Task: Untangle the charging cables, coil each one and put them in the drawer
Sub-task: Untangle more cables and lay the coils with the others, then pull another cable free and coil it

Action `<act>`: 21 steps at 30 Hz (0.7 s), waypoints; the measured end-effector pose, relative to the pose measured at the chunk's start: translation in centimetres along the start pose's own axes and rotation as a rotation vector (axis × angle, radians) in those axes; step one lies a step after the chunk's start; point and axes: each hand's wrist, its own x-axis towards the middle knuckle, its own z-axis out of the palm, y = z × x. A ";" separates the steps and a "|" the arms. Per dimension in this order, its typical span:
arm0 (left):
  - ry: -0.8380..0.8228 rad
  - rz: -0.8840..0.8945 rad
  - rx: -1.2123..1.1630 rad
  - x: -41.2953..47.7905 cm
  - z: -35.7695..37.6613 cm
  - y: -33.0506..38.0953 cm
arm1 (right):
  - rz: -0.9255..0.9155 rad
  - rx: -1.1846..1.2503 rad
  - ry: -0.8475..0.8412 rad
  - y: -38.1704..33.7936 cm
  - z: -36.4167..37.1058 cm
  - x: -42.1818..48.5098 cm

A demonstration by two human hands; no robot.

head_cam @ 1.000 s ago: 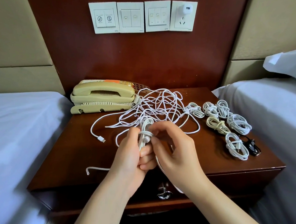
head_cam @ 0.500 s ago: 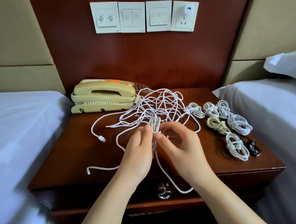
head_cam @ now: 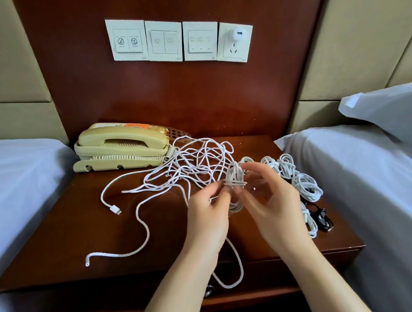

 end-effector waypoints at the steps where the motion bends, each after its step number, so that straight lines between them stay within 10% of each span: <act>1: -0.028 -0.006 -0.016 0.0 0.4 0.0 | 0.004 -0.049 0.004 0.4 -0.3 0.2; 8: -0.160 0.032 -0.016 0.3 2.9 0.1 | -0.085 -0.265 0.032 2.6 -3.0 1.7; 16: -0.309 0.264 1.114 1.2 2.9 -2.3 | 0.069 -0.515 0.030 4.8 -3.4 3.2; 21: -0.314 0.283 1.298 1.6 2.0 -3.0 | -0.047 -0.745 0.019 5.3 -2.3 3.4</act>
